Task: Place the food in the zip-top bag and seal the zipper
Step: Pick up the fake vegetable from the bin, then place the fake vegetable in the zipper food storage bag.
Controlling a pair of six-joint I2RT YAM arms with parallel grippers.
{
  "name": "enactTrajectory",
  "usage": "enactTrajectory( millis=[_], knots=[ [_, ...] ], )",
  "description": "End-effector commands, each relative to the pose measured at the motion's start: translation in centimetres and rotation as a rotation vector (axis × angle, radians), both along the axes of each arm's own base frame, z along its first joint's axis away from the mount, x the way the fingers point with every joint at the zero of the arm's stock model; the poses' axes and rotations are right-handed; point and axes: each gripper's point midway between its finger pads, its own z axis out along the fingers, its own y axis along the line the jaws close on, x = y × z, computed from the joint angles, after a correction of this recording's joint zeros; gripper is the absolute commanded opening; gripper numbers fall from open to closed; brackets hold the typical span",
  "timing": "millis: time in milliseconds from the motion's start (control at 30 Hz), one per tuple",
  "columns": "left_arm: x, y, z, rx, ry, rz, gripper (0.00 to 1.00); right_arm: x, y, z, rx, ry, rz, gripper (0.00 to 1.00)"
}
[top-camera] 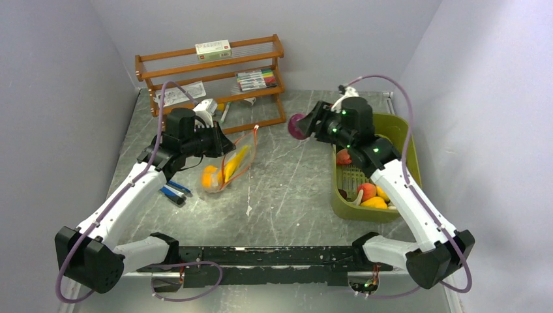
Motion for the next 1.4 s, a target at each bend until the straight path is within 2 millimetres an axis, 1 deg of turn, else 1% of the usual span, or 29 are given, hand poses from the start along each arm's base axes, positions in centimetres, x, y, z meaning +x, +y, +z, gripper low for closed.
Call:
enactTrajectory(
  millis=[0,100,167,267,333,367,533,667,733,833,967,1033,1100,1133,1233,1367],
  knots=[
    [0.1,-0.2,1.3,-0.005,-0.035,-0.010,0.07,-2.1,6.5,1.2,0.157,0.008,0.139,0.45],
    [0.2,-0.2,1.2,0.001,-0.031,-0.007,0.07,-3.1,9.5,1.4,0.214,0.023,0.197,0.45],
    [0.2,-0.1,1.2,0.005,-0.029,-0.007,0.07,-3.7,11.0,1.4,0.241,0.026,0.218,0.45],
    [0.2,-0.2,1.2,-0.001,-0.029,-0.008,0.07,-4.4,13.2,0.8,0.285,0.048,0.252,0.45],
    [0.2,-0.2,1.2,-0.003,-0.032,-0.006,0.07,-4.8,14.4,0.0,0.299,0.071,0.270,0.45],
    [0.2,-0.1,1.2,-0.001,-0.031,-0.002,0.07,-5.1,15.5,-1.0,0.304,0.098,0.277,0.45],
    [0.3,0.0,1.2,0.001,-0.035,0.008,0.07,-5.1,17.5,-2.7,0.305,0.136,0.296,0.45],
    [0.4,0.2,1.1,0.009,-0.034,0.018,0.07,-4.8,18.2,-5.1,0.242,0.199,0.273,0.46],
    [0.5,0.3,1.0,0.013,-0.035,0.029,0.07,-4.6,18.4,-5.8,0.231,0.227,0.258,0.46],
    [0.5,0.4,1.0,0.010,-0.040,0.032,0.07,-4.7,18.7,-6.3,0.235,0.243,0.256,0.47],
    [0.5,0.5,1.1,0.017,-0.043,0.038,0.07,-4.7,18.9,-6.8,0.207,0.257,0.246,0.53],
    [0.5,0.6,1.1,0.019,-0.042,0.039,0.07,-4.7,19.0,-6.8,0.200,0.261,0.245,0.57],
    [0.5,0.6,1.0,0.020,-0.040,0.039,0.07,-4.7,19.0,-6.5,0.207,0.254,0.241,0.64],
    [0.5,0.6,1.0,0.019,-0.041,0.039,0.07,-4.8,19.0,-6.3,0.208,0.246,0.247,0.66],
    [0.4,0.6,1.1,0.017,-0.042,0.039,0.07,-4.9,18.9,-5.9,0.209,0.236,0.244,0.66],
    [0.4,0.7,1.2,0.018,-0.047,0.043,0.07,-5.2,18.8,-5.6,0.211,0.232,0.251,0.70]
  ],
)
